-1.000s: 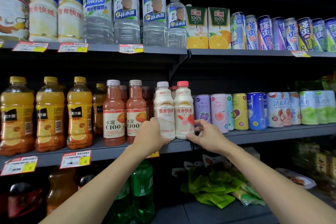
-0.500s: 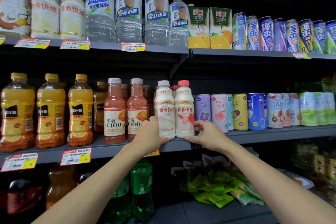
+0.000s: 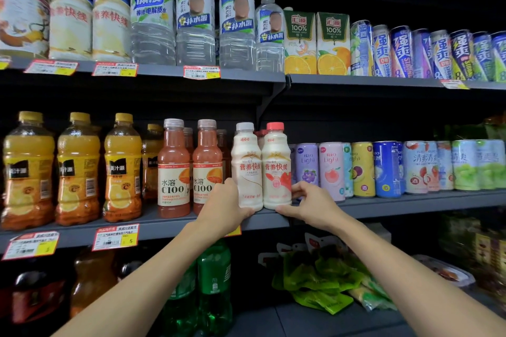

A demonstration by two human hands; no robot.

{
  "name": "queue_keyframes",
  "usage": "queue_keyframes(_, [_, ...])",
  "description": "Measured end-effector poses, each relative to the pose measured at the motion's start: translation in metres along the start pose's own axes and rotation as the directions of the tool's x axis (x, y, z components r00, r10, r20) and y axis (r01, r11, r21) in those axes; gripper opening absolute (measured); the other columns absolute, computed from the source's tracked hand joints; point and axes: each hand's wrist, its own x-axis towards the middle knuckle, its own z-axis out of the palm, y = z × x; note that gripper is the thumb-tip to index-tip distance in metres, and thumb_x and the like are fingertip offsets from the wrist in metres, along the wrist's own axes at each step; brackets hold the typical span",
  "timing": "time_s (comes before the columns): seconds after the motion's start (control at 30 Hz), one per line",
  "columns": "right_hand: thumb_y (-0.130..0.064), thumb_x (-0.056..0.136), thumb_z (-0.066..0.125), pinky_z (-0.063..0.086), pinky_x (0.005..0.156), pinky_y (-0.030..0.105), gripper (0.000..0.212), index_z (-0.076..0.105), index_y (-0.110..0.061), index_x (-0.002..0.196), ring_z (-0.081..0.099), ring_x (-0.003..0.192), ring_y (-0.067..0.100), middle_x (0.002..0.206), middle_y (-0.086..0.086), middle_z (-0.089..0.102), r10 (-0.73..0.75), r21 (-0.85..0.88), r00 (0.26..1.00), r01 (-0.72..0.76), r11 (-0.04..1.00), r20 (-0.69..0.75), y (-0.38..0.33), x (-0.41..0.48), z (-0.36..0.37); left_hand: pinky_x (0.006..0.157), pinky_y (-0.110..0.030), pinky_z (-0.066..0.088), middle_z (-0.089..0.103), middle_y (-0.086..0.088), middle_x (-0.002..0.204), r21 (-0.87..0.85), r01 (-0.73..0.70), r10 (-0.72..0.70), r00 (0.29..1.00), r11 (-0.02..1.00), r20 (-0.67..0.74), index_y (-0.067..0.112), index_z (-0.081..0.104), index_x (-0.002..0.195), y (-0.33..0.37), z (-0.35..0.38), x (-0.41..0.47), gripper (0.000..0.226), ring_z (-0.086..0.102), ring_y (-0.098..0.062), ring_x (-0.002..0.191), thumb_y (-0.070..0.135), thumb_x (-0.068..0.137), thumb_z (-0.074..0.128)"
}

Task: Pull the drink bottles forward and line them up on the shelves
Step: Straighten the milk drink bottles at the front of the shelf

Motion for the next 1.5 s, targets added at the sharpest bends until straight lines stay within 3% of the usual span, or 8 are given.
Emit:
queue_keyframes(0.17, [-0.068,0.062,0.079,0.046,0.070,0.013,0.062,0.062,-0.035,0.113,0.063,0.083,-0.014,0.102,-0.022,0.069,0.001,0.009,1.000,-0.001,1.000,-0.002,0.004,0.002,0.000,0.087,-0.040,0.056,0.062,-0.012,0.121,-0.022,0.007,-0.007,1.000,1.000,0.002,0.007,0.050,0.122,0.001,-0.001,0.002,0.063,0.062,-0.027,0.107,0.036,0.077,0.084])
queue_keyframes(0.47, [-0.048,0.075,0.084,0.051,0.047,0.018,0.043,0.057,-0.037,0.106,0.064,0.075,-0.009,0.105,-0.017,0.068,-0.019,-0.018,0.997,0.020,1.000,0.071,0.002,0.010,-0.005,0.080,-0.033,0.054,0.060,-0.011,0.119,-0.008,0.036,-0.036,0.999,0.999,0.016,0.006,0.049,0.118,0.002,-0.002,0.007,0.063,0.062,-0.025,0.103,0.035,0.076,0.086])
queue_keyframes(0.97, [-0.043,0.080,0.081,0.051,0.048,0.018,0.049,0.052,-0.034,0.119,0.067,0.083,0.006,0.102,-0.024,0.058,-0.008,-0.085,0.992,0.019,0.996,0.129,-0.004,0.010,-0.006,0.085,-0.039,0.056,0.063,-0.013,0.115,0.113,-0.029,0.025,0.999,0.993,0.032,0.002,0.056,0.117,0.004,-0.003,0.006,0.055,0.061,-0.027,0.104,0.035,0.081,0.081])
queue_keyframes(1.07, [-0.050,0.075,0.081,0.047,0.068,0.014,0.063,0.059,-0.028,0.130,0.063,0.100,0.002,0.116,-0.016,0.065,-0.002,-0.081,1.000,0.004,0.997,0.027,-0.006,0.000,0.000,0.083,-0.043,0.056,0.068,-0.012,0.108,0.052,-0.091,0.093,0.995,0.995,-0.041,0.003,0.061,0.114,0.005,-0.007,-0.006,0.042,0.064,-0.026,0.099,0.031,0.086,0.076])
queue_keyframes(1.13, [-0.054,0.073,0.079,0.042,0.075,0.015,0.066,0.056,-0.029,0.131,0.056,0.096,-0.007,0.111,-0.021,0.060,-0.021,-0.082,0.985,0.007,0.997,-0.171,-0.010,-0.015,0.012,0.078,-0.043,0.056,0.070,-0.008,0.097,-0.015,-0.149,0.143,0.971,0.989,-0.194,0.007,0.062,0.116,0.002,-0.008,-0.022,0.032,0.067,-0.024,0.091,0.029,0.093,0.067])
queue_keyframes(1.27, [-0.051,0.079,0.065,0.030,0.064,0.014,0.030,0.050,-0.036,0.101,0.049,0.080,-0.008,0.093,-0.017,0.051,-0.191,-0.112,0.804,0.155,0.982,-0.564,-0.012,-0.056,0.061,0.065,-0.036,0.053,0.067,0.010,0.077,-0.057,-0.288,0.235,0.868,0.956,-0.437,0.018,0.064,0.111,-0.027,0.005,-0.069,0.017,0.065,-0.012,0.067,0.026,0.096,0.062])
queue_keyframes(1.37, [-0.040,0.084,0.066,0.037,0.064,0.022,0.023,0.051,-0.032,0.100,0.049,0.069,0.001,0.090,-0.015,0.049,-0.212,-0.066,0.738,0.222,0.973,-0.641,-0.003,-0.085,0.111,0.056,-0.028,0.047,0.058,0.017,0.069,-0.050,-0.264,0.214,0.867,0.963,-0.451,0.021,0.062,0.105,-0.065,0.030,-0.104,0.014,0.056,-0.007,0.052,0.023,0.091,0.067])
queue_keyframes(1.5, [-0.035,0.086,0.065,0.039,0.064,0.023,0.021,0.053,-0.029,0.102,0.047,0.065,0.002,0.092,-0.014,0.051,-0.166,-0.010,0.799,0.196,0.981,-0.577,0.009,-0.120,0.177,0.057,-0.021,0.044,0.060,0.022,0.079,-0.029,-0.164,0.140,0.908,0.986,-0.395,0.028,0.060,0.103,-0.116,0.065,-0.139,0.019,0.062,-0.003,0.063,0.024,0.088,0.070])
